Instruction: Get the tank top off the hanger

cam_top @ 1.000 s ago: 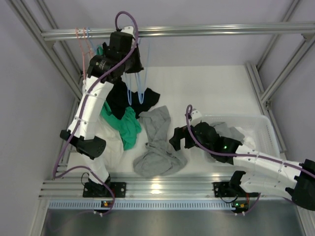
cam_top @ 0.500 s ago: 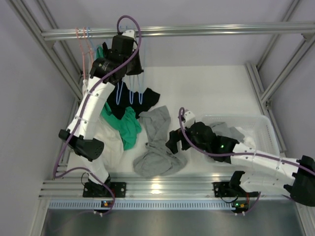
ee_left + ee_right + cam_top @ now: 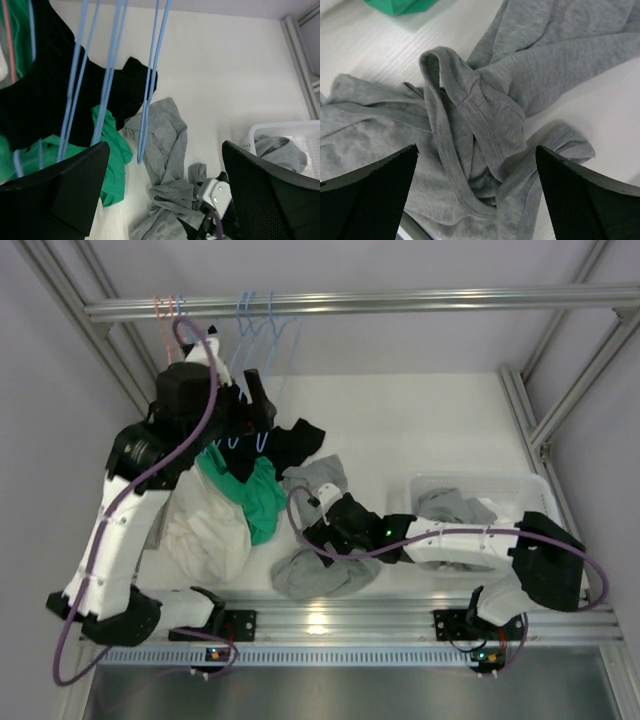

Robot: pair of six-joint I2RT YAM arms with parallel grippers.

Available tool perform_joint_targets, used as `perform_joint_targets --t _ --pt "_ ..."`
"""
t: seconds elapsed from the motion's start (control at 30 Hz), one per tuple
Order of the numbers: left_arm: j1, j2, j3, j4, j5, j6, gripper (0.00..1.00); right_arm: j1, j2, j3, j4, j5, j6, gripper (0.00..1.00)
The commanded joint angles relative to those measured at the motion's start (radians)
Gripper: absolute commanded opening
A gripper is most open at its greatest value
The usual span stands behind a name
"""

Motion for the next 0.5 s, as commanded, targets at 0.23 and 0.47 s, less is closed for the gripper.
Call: perform_joint_targets --t 0.23,0.47 --pt "0.000 -0.439 -0.254 0.101 0.073 0.013 0.99 0.046 0.310 0.083 0.102 0.070 0.008 0.99" --pt "0.000 -0.679 -0.422 0.146 0.017 0.030 0.99 0.053 0.242 0.028 0.099 0.113 0.064 0.09"
